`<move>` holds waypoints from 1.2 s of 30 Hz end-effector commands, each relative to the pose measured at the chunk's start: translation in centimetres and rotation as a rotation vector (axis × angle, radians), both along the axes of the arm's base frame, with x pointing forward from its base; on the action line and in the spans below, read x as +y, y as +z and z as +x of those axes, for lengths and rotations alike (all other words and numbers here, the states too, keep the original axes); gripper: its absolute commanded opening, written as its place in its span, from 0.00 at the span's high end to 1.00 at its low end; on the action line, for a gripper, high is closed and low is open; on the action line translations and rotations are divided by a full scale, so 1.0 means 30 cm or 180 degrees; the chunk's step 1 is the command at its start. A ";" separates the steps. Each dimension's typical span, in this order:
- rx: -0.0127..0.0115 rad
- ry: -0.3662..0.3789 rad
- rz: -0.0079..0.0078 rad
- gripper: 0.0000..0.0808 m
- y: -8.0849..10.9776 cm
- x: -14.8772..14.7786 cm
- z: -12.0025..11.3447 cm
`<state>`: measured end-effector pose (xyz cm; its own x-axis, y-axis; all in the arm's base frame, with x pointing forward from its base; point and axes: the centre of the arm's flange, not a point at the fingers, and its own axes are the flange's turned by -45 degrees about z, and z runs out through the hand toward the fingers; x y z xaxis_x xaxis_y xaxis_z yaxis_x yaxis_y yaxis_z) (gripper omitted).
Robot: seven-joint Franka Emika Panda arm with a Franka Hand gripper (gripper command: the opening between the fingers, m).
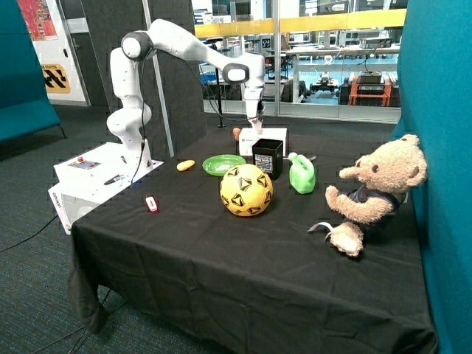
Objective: Dry the plate
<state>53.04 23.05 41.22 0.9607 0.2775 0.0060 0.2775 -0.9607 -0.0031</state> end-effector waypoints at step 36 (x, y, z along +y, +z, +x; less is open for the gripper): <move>0.00159 -0.0077 -0.00145 1.00 0.180 -0.376 -0.029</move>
<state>52.73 16.16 46.06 0.9658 0.2593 -0.0083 0.2594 -0.9658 0.0001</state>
